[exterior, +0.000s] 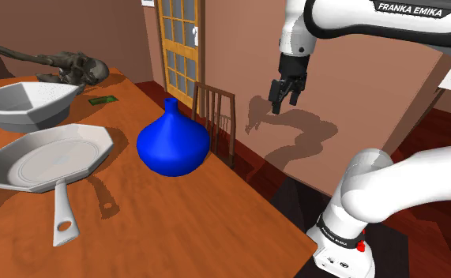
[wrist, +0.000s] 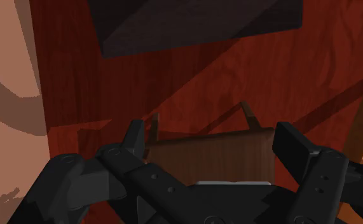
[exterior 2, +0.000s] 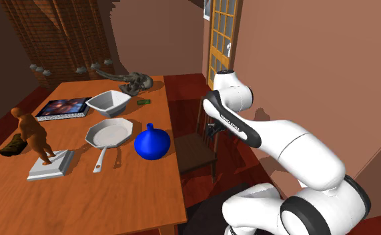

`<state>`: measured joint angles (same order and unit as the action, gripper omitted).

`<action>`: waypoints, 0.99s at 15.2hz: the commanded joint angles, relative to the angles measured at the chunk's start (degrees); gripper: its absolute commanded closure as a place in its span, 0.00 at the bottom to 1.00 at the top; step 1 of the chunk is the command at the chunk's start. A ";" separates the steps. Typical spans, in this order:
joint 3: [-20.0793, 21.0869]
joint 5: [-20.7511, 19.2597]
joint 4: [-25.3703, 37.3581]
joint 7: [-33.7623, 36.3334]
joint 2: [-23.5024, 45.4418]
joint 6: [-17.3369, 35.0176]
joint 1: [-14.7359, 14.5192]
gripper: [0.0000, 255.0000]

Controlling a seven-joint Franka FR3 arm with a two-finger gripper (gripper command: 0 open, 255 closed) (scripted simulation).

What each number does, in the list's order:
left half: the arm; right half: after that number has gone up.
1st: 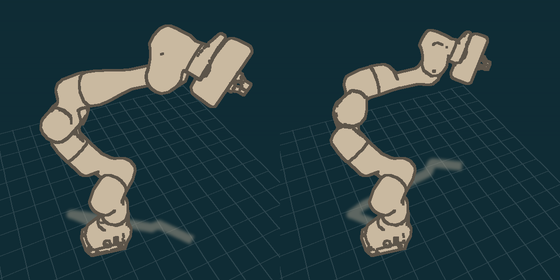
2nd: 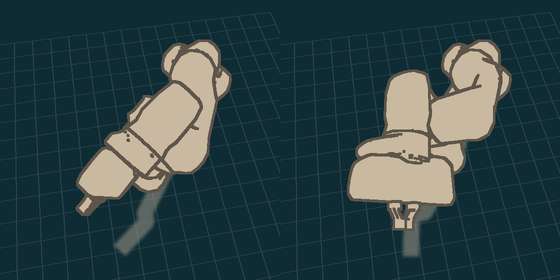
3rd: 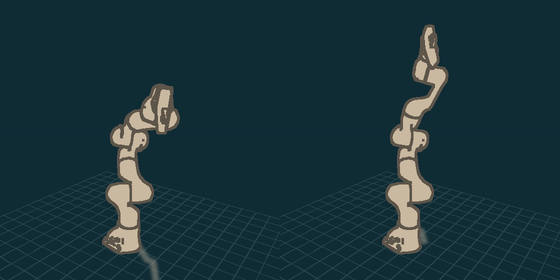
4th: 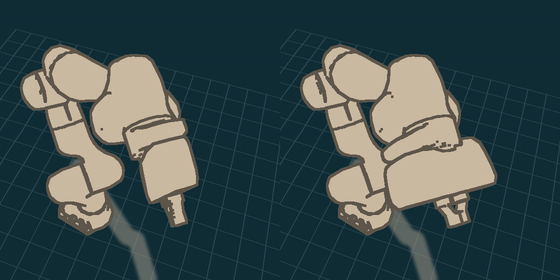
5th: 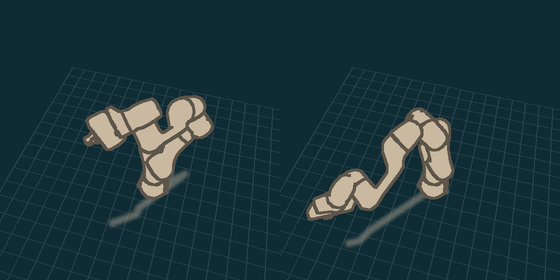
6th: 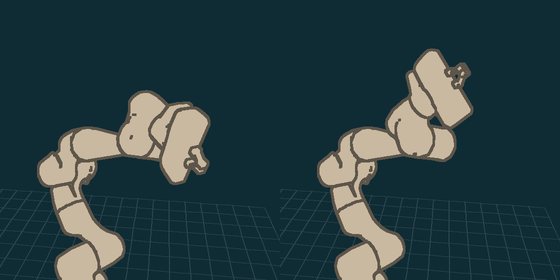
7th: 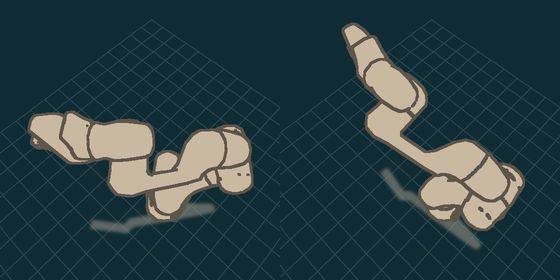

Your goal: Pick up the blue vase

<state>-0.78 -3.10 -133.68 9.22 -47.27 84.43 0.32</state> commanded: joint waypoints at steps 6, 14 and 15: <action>5.12 4.20 5.98 5.75 5.98 0.32 -1.66 0.00; 12.71 8.30 18.61 14.89 17.43 0.25 -3.28 0.00; 13.63 8.56 20.47 16.06 19.02 0.15 -3.43 0.00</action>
<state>11.78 5.03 -115.01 23.87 -29.70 84.73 -2.89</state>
